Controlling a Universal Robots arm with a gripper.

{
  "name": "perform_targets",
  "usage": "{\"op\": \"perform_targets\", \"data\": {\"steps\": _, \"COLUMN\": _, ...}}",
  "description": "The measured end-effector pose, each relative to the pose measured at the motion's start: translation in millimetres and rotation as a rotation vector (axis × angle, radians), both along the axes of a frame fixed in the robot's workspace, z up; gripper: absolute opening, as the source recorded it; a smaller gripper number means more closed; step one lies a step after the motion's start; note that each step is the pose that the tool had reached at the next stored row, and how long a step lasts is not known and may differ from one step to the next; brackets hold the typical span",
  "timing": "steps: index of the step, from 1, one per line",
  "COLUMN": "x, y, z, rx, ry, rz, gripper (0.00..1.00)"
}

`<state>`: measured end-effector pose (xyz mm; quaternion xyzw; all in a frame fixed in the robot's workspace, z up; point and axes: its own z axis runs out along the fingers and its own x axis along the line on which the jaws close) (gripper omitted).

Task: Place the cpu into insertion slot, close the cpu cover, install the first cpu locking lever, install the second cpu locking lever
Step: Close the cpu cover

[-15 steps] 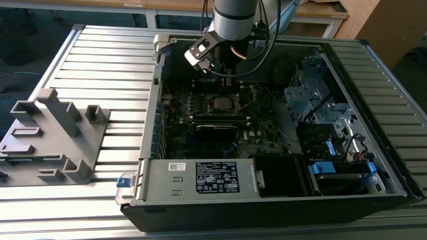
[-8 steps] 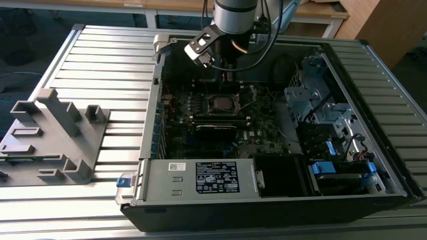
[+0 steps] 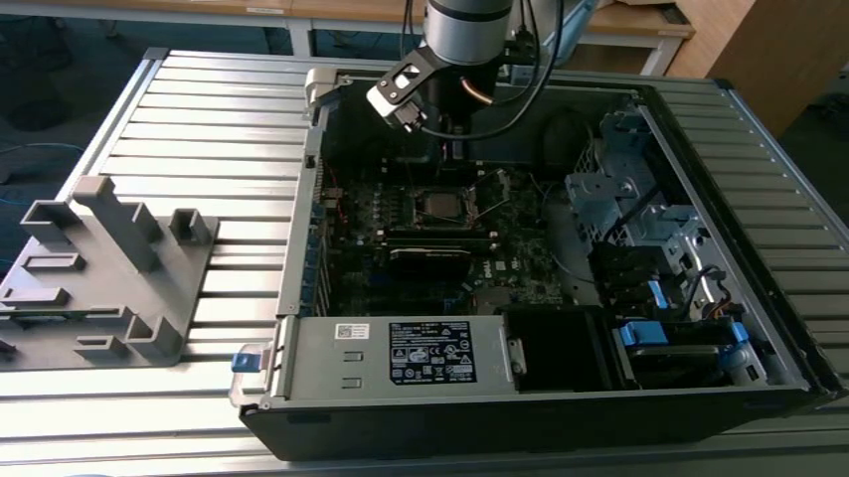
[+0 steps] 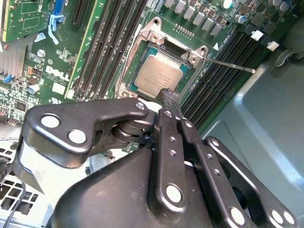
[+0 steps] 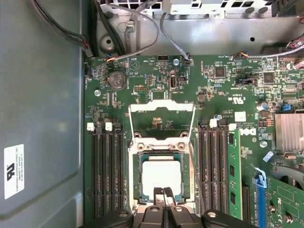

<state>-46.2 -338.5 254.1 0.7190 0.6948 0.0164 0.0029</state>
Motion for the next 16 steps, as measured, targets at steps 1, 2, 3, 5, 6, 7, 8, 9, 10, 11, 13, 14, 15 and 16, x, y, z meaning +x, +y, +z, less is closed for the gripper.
{"op": "perform_targets", "data": {"steps": 1, "x": 0.5, "y": 0.0, "z": 0.1, "rx": -0.0002, "ry": 0.0001, "rz": 0.0, "gripper": 0.11}}
{"op": "perform_targets", "data": {"steps": 2, "x": 1.3, "y": 0.0, "z": 0.1, "rx": -0.0002, "ry": 0.0001, "rz": 0.0, "gripper": 0.11}}
{"op": "perform_targets", "data": {"steps": 3, "x": 2.4, "y": 0.0, "z": 0.1, "rx": -0.0002, "ry": 0.0002, "rz": 0.0, "gripper": 0.11}}
{"op": "perform_targets", "data": {"steps": 5, "x": 4.7, "y": 0.0, "z": 0.0, "rx": -0.0001, "ry": 0.0001, "rz": 0.0, "gripper": 0.11}}
{"op": "perform_targets", "data": {"steps": 6, "x": 6.3, "y": 0.0, "z": 0.0, "rx": 0.0, "ry": 0.0001, "rz": 0.0, "gripper": 0.11}}
{"op": "perform_targets", "data": {"steps": 7, "x": 8.1, "y": 0.0, "z": 0.0, "rx": -0.0001, "ry": 0.0001, "rz": 0.0, "gripper": 0.11}}
{"op": "perform_targets", "data": {"steps": 8, "x": 10.0, "y": 0.0, "z": 0.0, "rx": -0.0001, "ry": 0.0001, "rz": 0.0, "gripper": 0.11}}
{"op": "perform_targets", "data": {"steps": 9, "x": 11.9, "y": 0.0, "z": 0.0, "rx": 0.0, "ry": 0.0001, "rz": 0.0, "gripper": 0.11}}
{"op": "perform_targets", "data": {"steps": 10, "x": 13.9, "y": 0.0, "z": -0.1, "rx": 0.0, "ry": 0.0, "rz": 0.0, "gripper": 0.11}}
{"op": "perform_targets", "data": {"steps": 11, "x": 15.8, "y": 0.0, "z": -0.1, "rx": 0.0, "ry": 0.0, "rz": 0.0, "gripper": 0.11}}
{"op": "perform_targets", "data": {"steps": 13, "x": 19.6, "y": 0.0, "z": 0.0, "rx": -0.0001, "ry": 0.0001, "rz": 0.0, "gripper": 0.11}}
{"op": "perform_targets", "data": {"steps": 14, "x": 21.4, "y": 0.0, "z": -0.1, "rx": -0.0001, "ry": 0.0001, "rz": 0.0, "gripper": 0.11}}
{"op": "perform_targets", "data": {"steps": 15, "x": 23.1, "y": 0.0, "z": -0.1, "rx": 0.0, "ry": 0.0, "rz": 0.0, "gripper": 0.11}}
{"op": "perform_targets", "data": {"steps": 16, "x": 24.6, "y": 0.0, "z": -0.1, "rx": 0.0, "ry": 0.0, "rz": 0.0, "gripper": 0.11}}
